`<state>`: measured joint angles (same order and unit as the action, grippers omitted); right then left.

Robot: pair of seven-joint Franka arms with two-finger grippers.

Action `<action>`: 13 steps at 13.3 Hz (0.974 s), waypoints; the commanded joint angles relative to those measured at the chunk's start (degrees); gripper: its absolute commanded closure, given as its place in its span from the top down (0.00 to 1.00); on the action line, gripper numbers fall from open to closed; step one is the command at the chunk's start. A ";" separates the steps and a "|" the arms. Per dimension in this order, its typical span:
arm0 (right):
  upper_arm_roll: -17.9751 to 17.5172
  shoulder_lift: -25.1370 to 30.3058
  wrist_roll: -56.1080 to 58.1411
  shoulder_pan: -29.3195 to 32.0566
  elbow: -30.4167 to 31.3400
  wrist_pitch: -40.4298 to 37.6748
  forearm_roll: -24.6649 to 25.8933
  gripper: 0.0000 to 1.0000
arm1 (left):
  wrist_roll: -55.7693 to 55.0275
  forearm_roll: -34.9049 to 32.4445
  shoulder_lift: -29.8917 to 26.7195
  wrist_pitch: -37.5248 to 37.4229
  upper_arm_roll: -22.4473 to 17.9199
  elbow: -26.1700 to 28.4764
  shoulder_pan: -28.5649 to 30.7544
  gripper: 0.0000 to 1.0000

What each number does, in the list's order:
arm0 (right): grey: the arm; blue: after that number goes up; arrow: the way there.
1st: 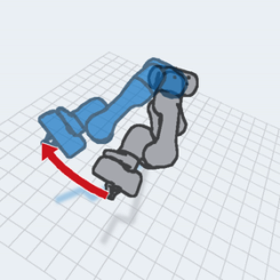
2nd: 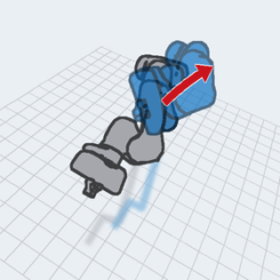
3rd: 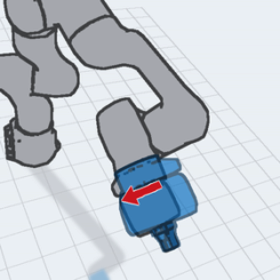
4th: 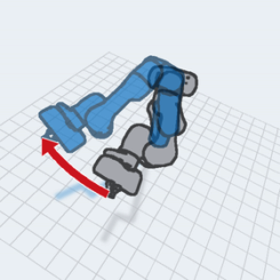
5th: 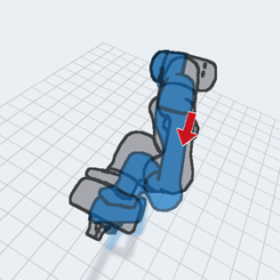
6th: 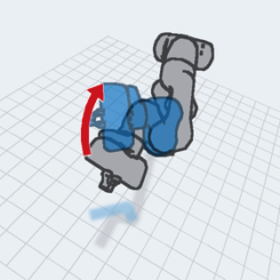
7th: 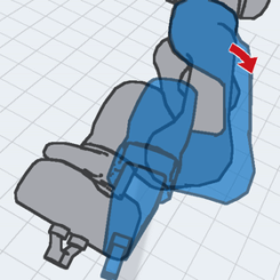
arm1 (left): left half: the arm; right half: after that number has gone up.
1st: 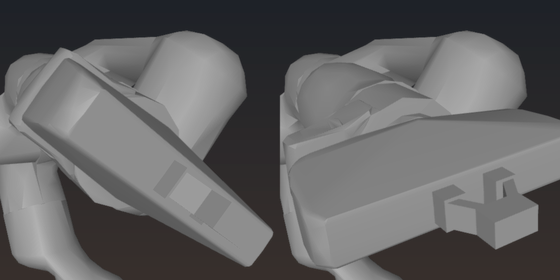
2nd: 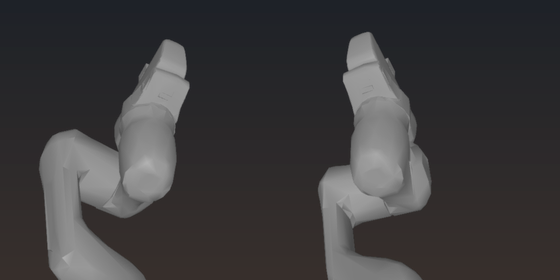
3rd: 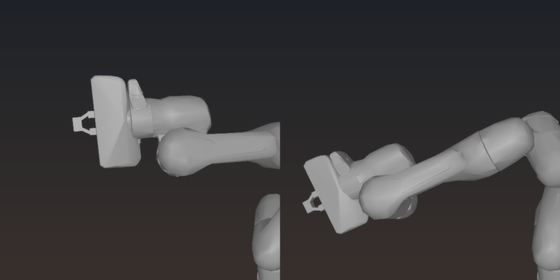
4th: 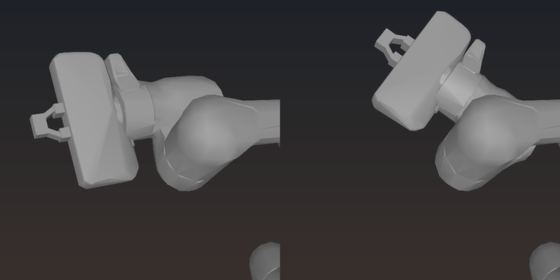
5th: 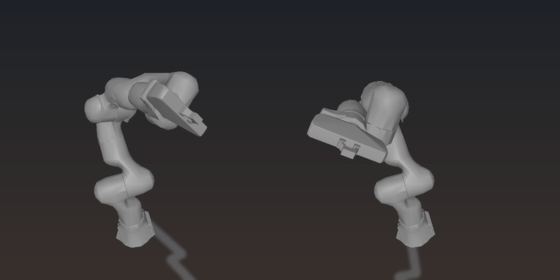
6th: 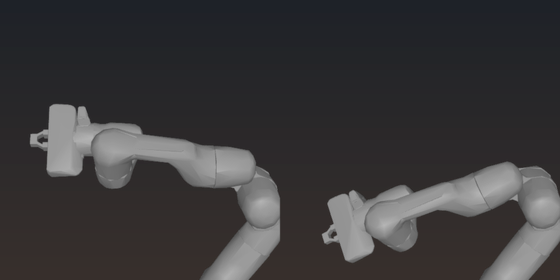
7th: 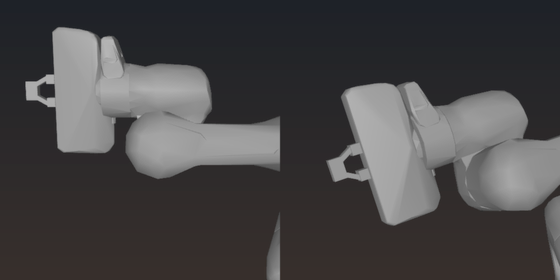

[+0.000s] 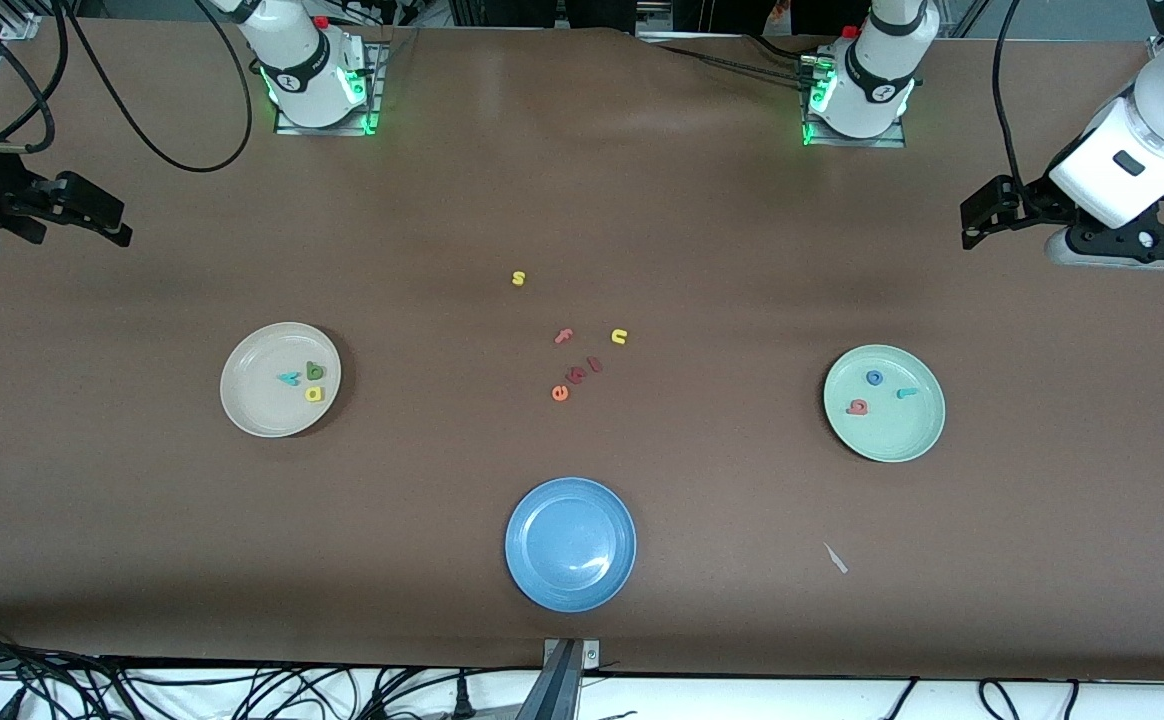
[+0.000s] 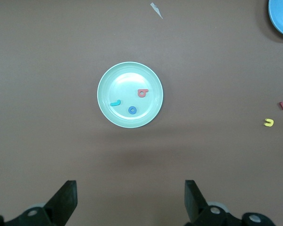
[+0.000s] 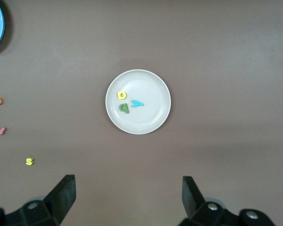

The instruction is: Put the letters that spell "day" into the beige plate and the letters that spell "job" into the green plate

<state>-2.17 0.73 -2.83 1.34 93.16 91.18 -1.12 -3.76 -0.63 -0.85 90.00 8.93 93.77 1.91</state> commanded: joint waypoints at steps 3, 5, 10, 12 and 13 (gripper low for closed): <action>-0.11 1.20 0.37 0.24 2.03 0.93 0.68 1.00 | -0.19 -1.48 0.14 -0.88 0.39 -1.05 0.29 1.00; -0.11 1.20 0.19 0.24 2.03 0.93 1.21 1.00 | -0.19 -1.48 0.14 -0.88 0.39 -1.05 0.29 1.00; -0.11 0.24 0.37 0.16 1.15 0.31 1.30 1.00 | -0.19 -1.48 0.14 -0.88 0.39 -1.05 0.29 1.00; -0.11 -0.03 0.37 0.16 1.15 0.31 1.30 1.00 | -0.19 -1.48 0.05 -0.88 0.39 -1.05 0.29 1.00; -0.11 -0.12 0.37 0.24 1.15 0.31 1.30 1.00 | -0.19 -1.48 0.14 -0.88 0.39 -1.05 0.29 1.00</action>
<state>-2.16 0.46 -2.83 1.34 94.11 91.49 -0.49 -3.76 -0.63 -0.84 90.00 8.93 93.77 1.92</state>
